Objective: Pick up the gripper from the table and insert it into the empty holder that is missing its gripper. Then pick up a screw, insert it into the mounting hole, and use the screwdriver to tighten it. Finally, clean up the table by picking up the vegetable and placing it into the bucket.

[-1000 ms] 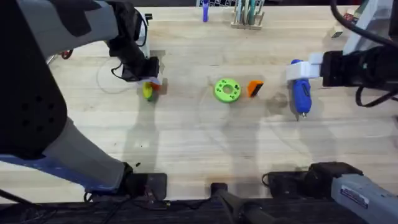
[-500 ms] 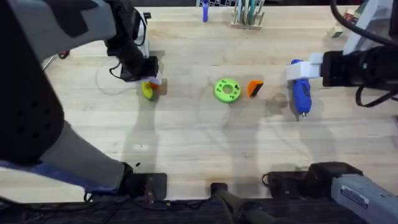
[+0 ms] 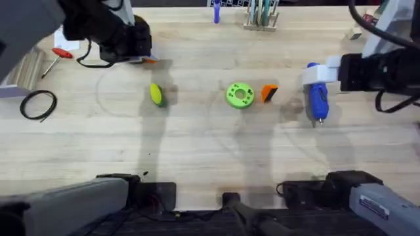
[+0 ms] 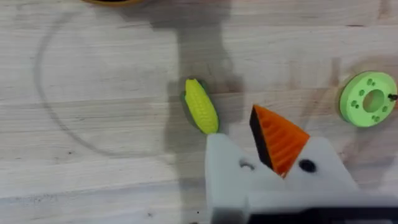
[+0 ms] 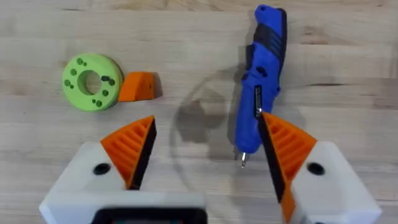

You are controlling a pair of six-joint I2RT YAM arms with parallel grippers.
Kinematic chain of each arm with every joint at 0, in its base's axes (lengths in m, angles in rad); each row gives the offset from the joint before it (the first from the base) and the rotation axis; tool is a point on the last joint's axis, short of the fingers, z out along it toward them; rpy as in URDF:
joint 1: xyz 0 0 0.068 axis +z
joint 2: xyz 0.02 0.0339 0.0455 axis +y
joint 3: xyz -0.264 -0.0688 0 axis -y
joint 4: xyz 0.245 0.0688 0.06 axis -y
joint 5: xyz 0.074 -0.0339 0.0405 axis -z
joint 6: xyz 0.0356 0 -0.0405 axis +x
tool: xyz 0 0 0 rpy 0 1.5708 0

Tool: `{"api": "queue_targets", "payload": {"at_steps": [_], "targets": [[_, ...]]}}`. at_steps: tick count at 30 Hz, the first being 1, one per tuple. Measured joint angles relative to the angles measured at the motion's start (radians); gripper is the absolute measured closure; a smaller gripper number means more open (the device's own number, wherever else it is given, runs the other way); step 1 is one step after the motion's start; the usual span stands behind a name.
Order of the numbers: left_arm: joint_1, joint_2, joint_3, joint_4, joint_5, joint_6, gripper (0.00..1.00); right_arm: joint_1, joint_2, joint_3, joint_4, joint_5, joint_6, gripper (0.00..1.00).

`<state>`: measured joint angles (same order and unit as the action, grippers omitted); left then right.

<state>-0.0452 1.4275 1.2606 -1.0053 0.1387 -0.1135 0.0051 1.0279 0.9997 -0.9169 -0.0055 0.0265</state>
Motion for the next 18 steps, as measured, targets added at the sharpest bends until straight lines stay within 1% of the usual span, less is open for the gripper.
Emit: {"api": "queue_targets", "payload": {"at_steps": [3,11,12,13,17,18], "targets": [[0.000,-0.021,0.000,-0.002,0.000,0.000,0.994,0.000,0.000,0.000,0.000,0.000,0.000,0.017],[0.000,-0.021,0.000,-0.007,0.000,0.000,0.994,0.000,0.000,0.000,0.000,0.000,0.000,0.017],[0.000,-0.021,0.000,-0.007,-0.001,0.002,0.945,0.000,0.000,0.000,0.000,0.000,0.000,0.017],[0.000,-0.022,0.000,-0.006,0.000,0.000,0.767,0.000,0.000,0.000,0.000,0.000,0.000,0.017],[0.000,-0.021,0.000,-0.006,0.000,0.000,0.151,0.000,0.000,0.000,0.000,0.000,0.000,0.017],[0.000,-0.021,0.000,-0.006,0.000,-0.005,0.050,0.000,0.000,0.000,0.000,0.000,0.000,0.017]]}}
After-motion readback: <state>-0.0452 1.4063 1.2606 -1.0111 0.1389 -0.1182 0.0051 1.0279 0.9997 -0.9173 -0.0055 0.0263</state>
